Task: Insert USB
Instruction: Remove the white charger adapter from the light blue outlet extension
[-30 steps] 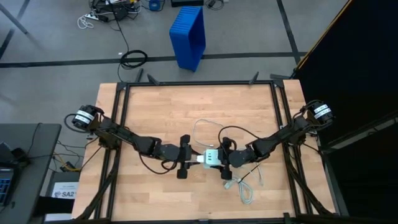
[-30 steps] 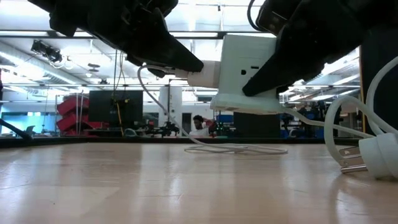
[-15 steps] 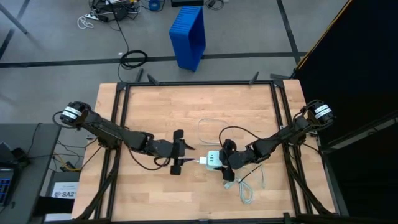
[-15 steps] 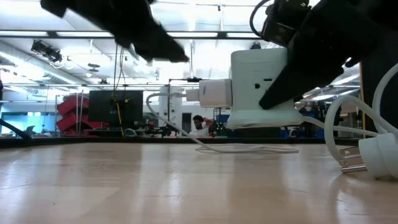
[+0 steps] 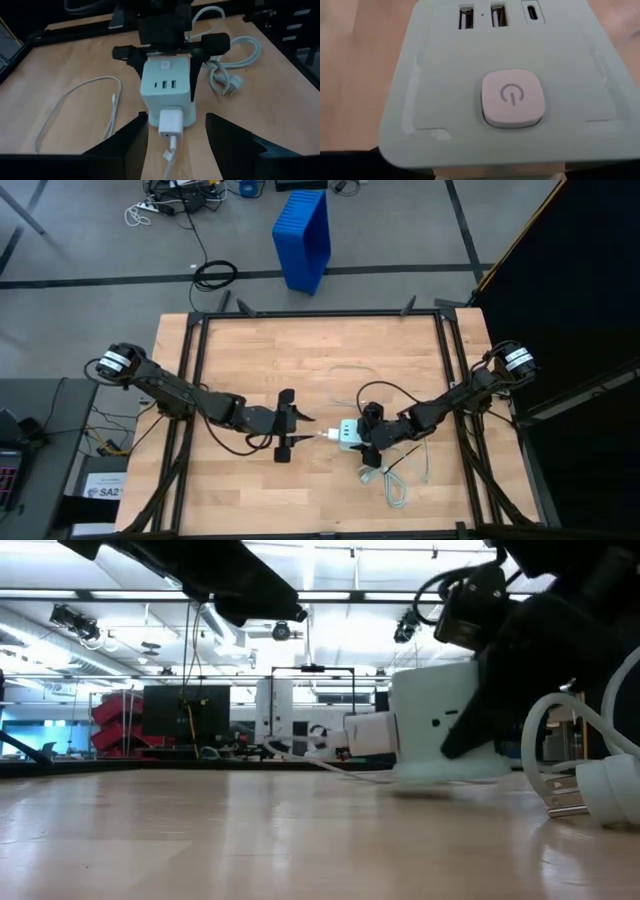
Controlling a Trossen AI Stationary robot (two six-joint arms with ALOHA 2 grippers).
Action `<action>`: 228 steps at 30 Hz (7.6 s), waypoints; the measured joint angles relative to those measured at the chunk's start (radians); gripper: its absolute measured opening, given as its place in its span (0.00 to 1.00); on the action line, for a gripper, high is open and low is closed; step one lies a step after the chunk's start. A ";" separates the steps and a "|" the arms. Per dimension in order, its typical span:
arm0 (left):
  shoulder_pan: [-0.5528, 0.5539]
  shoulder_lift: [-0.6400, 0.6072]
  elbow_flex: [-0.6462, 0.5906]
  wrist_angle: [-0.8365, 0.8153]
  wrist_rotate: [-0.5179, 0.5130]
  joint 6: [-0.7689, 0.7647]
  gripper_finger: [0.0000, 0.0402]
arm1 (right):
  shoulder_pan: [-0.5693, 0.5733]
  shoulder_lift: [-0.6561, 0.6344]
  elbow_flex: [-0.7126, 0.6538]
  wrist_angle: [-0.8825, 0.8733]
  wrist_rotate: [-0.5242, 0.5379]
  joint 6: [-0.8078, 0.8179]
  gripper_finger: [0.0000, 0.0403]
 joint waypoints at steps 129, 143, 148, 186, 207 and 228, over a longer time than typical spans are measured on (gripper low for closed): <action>0.003 0.121 0.000 0.150 0.051 0.053 0.45 | 0.121 -0.195 0.086 -0.209 0.185 0.139 0.86; 0.021 0.214 0.027 0.205 0.102 0.050 0.53 | 0.085 0.024 0.066 0.141 0.071 -0.146 0.86; 0.022 0.220 0.034 0.204 0.103 0.048 0.59 | 0.061 0.016 0.065 0.134 0.069 -0.147 0.86; 0.026 0.220 0.034 0.204 0.094 0.021 0.61 | 0.012 -0.081 0.064 0.189 0.085 -0.196 0.87; 0.026 0.220 0.034 0.202 0.094 0.016 0.61 | -0.017 -0.081 0.065 0.062 -0.005 -0.251 0.93; 0.026 0.220 0.034 0.202 0.094 0.001 0.61 | -0.035 -0.053 0.065 -0.012 0.039 -0.170 0.87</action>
